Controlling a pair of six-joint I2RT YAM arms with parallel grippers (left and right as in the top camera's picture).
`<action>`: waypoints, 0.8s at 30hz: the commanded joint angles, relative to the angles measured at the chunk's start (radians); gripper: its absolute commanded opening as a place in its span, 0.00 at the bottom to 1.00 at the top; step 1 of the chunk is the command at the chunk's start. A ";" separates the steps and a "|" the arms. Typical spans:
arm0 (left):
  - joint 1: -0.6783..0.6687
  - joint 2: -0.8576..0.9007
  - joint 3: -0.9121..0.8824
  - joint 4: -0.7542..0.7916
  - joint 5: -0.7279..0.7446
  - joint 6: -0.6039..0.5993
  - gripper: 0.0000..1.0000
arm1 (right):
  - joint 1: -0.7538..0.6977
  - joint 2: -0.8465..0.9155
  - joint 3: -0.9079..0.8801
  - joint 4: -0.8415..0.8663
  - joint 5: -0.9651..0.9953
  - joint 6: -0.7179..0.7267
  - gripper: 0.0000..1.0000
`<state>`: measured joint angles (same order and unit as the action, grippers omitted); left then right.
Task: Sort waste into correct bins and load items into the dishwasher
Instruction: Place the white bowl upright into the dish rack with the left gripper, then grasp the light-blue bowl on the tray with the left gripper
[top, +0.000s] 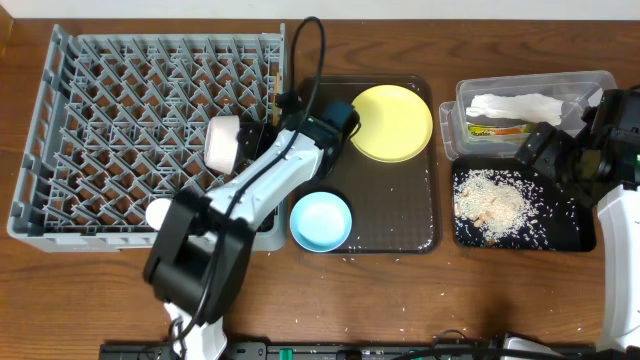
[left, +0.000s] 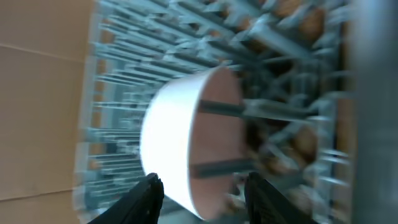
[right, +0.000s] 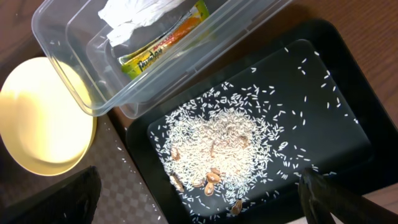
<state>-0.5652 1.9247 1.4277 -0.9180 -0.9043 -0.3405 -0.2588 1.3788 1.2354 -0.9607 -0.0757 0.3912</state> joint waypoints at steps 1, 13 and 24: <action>0.010 -0.151 0.050 0.026 0.319 -0.012 0.45 | -0.009 -0.006 0.009 -0.001 -0.004 0.012 0.99; -0.100 -0.261 -0.006 -0.031 0.824 -0.063 0.08 | -0.009 -0.006 0.009 0.000 -0.004 0.012 0.99; -0.231 -0.013 -0.141 0.164 0.933 -0.134 0.08 | -0.009 -0.006 0.009 0.000 -0.004 0.012 0.99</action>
<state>-0.7448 1.8507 1.2877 -0.8032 -0.0681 -0.4976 -0.2588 1.3788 1.2354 -0.9607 -0.0757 0.3912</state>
